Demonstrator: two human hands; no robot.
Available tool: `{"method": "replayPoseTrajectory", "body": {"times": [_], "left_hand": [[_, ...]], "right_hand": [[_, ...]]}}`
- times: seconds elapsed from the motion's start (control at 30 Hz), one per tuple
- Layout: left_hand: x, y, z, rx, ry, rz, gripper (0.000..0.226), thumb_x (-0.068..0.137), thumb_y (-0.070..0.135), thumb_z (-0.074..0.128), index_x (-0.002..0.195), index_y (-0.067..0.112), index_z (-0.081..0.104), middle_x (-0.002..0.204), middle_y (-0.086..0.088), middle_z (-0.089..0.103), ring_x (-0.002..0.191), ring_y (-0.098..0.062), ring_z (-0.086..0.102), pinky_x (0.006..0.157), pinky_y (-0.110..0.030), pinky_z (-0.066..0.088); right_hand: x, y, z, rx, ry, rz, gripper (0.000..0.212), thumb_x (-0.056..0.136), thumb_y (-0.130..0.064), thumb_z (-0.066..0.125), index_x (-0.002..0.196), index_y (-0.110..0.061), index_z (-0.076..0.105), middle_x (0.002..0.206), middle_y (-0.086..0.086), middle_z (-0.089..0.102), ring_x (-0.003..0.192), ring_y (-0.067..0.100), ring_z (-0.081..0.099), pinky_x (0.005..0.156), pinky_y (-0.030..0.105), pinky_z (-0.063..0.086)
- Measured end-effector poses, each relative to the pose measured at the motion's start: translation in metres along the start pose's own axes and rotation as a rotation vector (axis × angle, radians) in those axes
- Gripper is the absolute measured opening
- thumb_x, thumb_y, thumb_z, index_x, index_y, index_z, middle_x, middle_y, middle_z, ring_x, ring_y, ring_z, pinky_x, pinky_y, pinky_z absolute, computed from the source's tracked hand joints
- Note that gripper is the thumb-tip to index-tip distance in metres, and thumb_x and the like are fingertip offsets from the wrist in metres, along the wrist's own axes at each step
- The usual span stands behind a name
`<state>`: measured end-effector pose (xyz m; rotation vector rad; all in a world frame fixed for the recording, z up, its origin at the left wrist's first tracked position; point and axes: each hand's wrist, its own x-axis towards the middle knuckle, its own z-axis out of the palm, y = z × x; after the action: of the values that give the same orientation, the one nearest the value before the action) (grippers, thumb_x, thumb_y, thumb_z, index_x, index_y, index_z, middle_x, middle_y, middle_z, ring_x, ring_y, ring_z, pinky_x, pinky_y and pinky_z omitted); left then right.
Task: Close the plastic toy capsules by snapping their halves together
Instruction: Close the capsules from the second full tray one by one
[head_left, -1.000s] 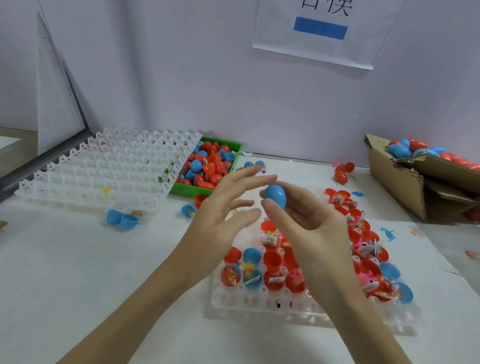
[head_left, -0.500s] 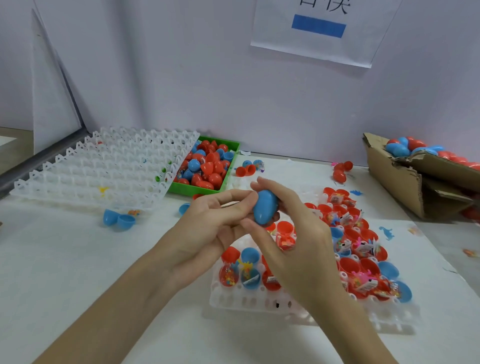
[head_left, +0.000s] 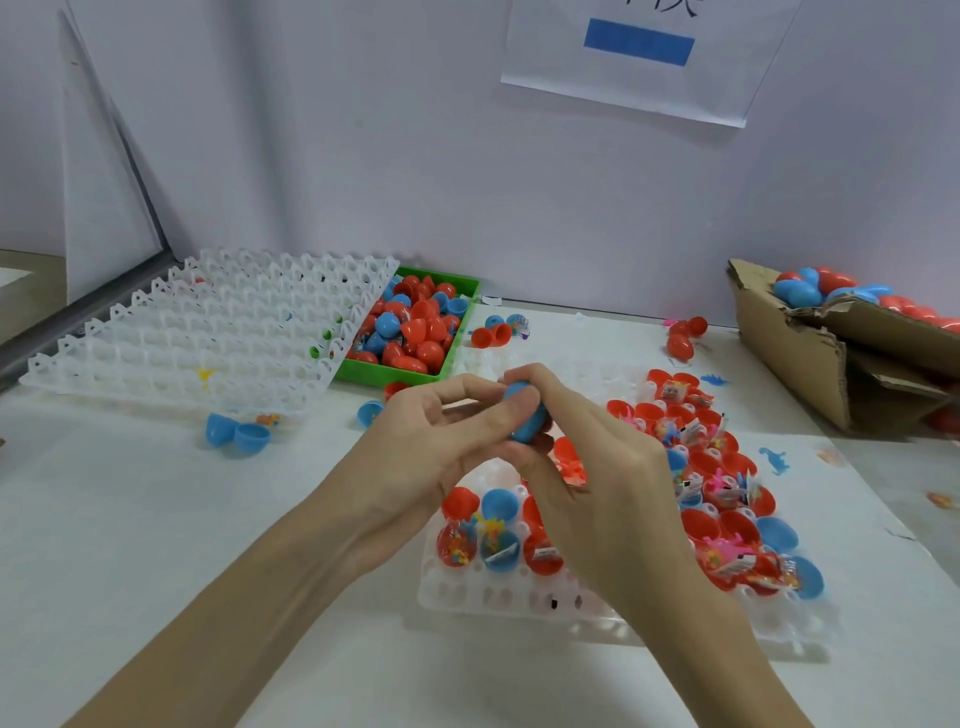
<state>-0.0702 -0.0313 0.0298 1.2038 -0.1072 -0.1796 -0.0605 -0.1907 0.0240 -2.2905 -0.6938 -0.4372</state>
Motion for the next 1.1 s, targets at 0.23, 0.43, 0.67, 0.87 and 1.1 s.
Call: {"method": "replayPoseTrajectory", "body": {"times": [0.23,0.43,0.67,0.87,1.1], "left_hand": [[-0.003,0.003,-0.005,-0.331,-0.223,-0.148,0.037,0.096,0.028,0.064,0.114,-0.001,0.077,0.114,-0.02,0.075,0.111,-0.025,0.073,0.087,-0.023,0.059],[0.003,-0.005,-0.001,-0.074,-0.098,-0.065,0.044,0.099,0.041,0.06,0.114,0.004,0.078,0.118,-0.02,0.075,0.114,-0.027,0.072,0.092,-0.031,0.06],[0.0,-0.006,-0.002,-0.081,-0.204,-0.086,0.047,0.103,0.04,0.059,0.12,0.0,0.075,0.122,-0.022,0.073,0.119,-0.03,0.07,0.097,-0.03,0.057],[-0.001,-0.004,-0.002,-0.24,-0.408,-0.132,0.053,0.108,0.047,0.045,0.134,0.008,0.068,0.141,-0.018,0.064,0.137,-0.026,0.058,0.106,-0.031,0.051],[0.0,-0.013,0.004,-0.229,-0.375,-0.141,0.052,0.102,0.055,0.047,0.125,0.018,0.076,0.13,-0.01,0.072,0.127,-0.022,0.066,0.101,-0.028,0.054]], "right_hand": [[-0.008,0.003,-0.001,0.155,0.204,-0.125,0.056,0.084,-0.034,0.073,0.136,-0.018,0.06,0.122,-0.015,0.064,0.112,-0.008,0.058,0.097,0.009,0.044],[-0.01,0.007,0.001,0.037,0.231,-0.19,0.047,0.09,-0.023,0.068,0.134,-0.007,0.063,0.118,0.0,0.068,0.109,-0.003,0.054,0.096,0.0,0.04],[-0.01,0.007,-0.003,0.1,0.253,-0.226,0.05,0.088,-0.025,0.073,0.134,-0.009,0.063,0.115,-0.001,0.069,0.103,-0.005,0.061,0.091,0.003,0.046],[-0.013,-0.003,0.0,0.37,0.264,-0.161,0.046,0.092,-0.03,0.071,0.134,-0.018,0.059,0.117,-0.011,0.071,0.104,-0.002,0.07,0.085,0.014,0.056],[-0.014,0.004,-0.003,0.167,0.325,-0.204,0.028,0.1,-0.023,0.064,0.122,-0.006,0.069,0.099,-0.015,0.064,0.089,-0.006,0.064,0.074,0.005,0.049]]}}
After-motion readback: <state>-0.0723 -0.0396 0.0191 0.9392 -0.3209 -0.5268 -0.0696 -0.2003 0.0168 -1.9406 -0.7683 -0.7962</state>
